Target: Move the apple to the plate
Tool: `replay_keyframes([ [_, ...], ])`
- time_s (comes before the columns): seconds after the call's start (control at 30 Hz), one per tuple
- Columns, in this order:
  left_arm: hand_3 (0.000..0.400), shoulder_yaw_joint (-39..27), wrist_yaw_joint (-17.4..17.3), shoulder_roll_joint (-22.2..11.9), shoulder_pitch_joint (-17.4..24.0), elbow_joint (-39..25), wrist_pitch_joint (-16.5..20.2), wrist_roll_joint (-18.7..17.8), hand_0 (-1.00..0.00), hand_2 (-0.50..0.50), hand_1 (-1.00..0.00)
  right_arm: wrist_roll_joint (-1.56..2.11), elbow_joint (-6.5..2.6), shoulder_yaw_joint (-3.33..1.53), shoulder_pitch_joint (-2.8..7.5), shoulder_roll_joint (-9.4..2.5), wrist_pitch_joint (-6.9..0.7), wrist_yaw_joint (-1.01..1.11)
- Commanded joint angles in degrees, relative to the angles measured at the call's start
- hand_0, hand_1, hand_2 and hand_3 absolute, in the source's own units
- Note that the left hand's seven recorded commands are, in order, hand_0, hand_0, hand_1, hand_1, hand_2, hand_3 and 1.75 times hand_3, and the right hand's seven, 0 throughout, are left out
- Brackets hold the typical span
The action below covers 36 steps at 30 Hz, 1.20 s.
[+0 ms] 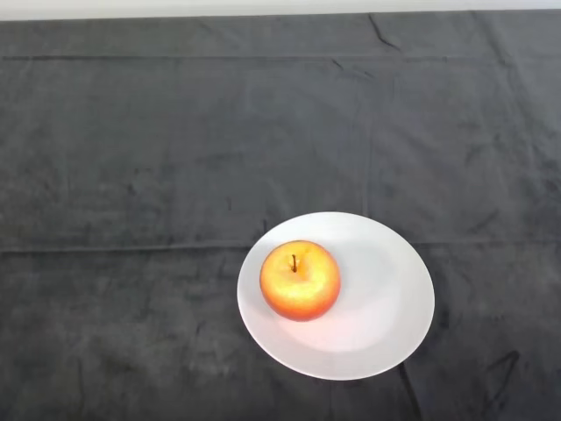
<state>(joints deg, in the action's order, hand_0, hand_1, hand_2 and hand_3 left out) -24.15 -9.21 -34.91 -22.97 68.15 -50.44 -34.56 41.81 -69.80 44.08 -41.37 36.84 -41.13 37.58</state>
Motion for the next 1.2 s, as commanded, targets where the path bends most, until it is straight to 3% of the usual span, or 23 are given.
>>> replay_keyframes([
  [0.03,0.000,-1.7,0.7,-3.1,1.2,2.0,0.3,0.3,0.00,0.00,0.00,0.97,-0.15,0.85,-0.78,1.42,0.17,0.24],
  [1.2,0.000,-4.9,-0.6,-2.3,0.4,2.2,0.8,3.7,0.00,0.00,0.00,0.88,-0.30,0.84,-0.84,1.48,0.22,0.35],
])
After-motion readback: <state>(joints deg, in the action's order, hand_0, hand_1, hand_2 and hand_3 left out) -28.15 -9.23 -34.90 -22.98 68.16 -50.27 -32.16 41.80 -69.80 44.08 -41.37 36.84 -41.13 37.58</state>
